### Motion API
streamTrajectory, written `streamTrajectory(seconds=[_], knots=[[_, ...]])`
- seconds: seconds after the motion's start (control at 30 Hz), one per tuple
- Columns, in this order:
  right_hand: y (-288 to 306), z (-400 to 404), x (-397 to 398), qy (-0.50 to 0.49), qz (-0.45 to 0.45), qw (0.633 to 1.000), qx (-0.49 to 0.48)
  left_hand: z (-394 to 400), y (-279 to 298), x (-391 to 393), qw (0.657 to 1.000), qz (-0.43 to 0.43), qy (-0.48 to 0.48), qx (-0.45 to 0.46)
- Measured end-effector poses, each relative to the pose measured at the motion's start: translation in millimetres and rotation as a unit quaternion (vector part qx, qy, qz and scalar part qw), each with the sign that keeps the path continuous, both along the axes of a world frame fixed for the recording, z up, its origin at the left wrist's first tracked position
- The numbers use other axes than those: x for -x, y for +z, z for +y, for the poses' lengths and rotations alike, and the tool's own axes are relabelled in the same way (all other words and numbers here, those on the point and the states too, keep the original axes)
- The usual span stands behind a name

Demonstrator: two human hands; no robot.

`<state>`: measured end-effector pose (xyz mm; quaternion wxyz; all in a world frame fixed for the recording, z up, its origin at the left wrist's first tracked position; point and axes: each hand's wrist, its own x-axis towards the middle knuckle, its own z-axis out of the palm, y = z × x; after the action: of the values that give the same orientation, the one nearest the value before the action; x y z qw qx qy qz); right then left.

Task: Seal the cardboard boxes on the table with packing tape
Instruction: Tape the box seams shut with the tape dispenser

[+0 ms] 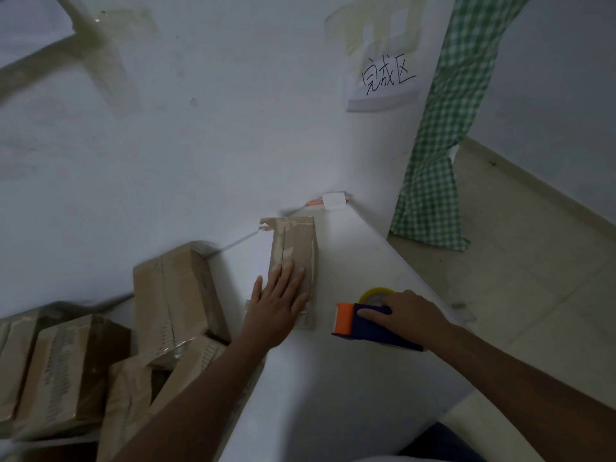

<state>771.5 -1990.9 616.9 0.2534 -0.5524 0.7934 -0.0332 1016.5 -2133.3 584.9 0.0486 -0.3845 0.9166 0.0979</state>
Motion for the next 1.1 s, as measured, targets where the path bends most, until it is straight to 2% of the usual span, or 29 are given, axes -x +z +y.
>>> streamTrajectory(seconds=[0.07,0.13,0.2,0.33,0.5,0.7,0.8,0.87,1.0,1.1], knots=[[-1.5,-2.0,0.5,-0.013,-0.014,1.000,-0.007,3.7,5.0,3.3,0.999,0.038,-0.006,0.024],[-0.5,-4.0,0.1,-0.011,-0.027,0.999,-0.034,6.2,6.0,7.2,0.992,0.077,-0.094,0.042],[1.9,-7.2,-2.9,0.006,-0.020,0.998,-0.062,9.4,2.9,7.9,0.986,0.081,-0.145,0.007],[6.7,-16.7,-12.7,0.034,0.052,0.997,-0.052,15.4,-3.8,9.8,0.992,0.091,-0.086,-0.025],[7.4,-24.8,-22.6,0.049,0.082,0.994,-0.051,14.2,-4.9,10.5,0.992,0.087,-0.086,-0.016],[5.0,-22.1,-15.3,0.015,0.074,0.992,-0.105,15.6,-4.5,11.5,0.993,0.096,-0.068,-0.031],[6.9,-5.5,-4.9,-0.006,-0.006,0.993,-0.117,15.8,-3.6,11.9,0.992,0.100,-0.070,-0.033],[5.9,1.5,-13.0,0.028,-0.026,0.992,-0.123,15.7,-3.1,12.1,0.992,0.102,-0.072,-0.032],[-12.1,17.7,-44.4,0.133,-0.003,0.983,-0.124,14.9,-0.8,10.7,0.992,0.091,-0.069,-0.046],[-24.4,31.8,-57.6,0.153,-0.013,0.981,-0.120,16.8,0.8,12.5,0.992,0.099,-0.065,-0.044]])
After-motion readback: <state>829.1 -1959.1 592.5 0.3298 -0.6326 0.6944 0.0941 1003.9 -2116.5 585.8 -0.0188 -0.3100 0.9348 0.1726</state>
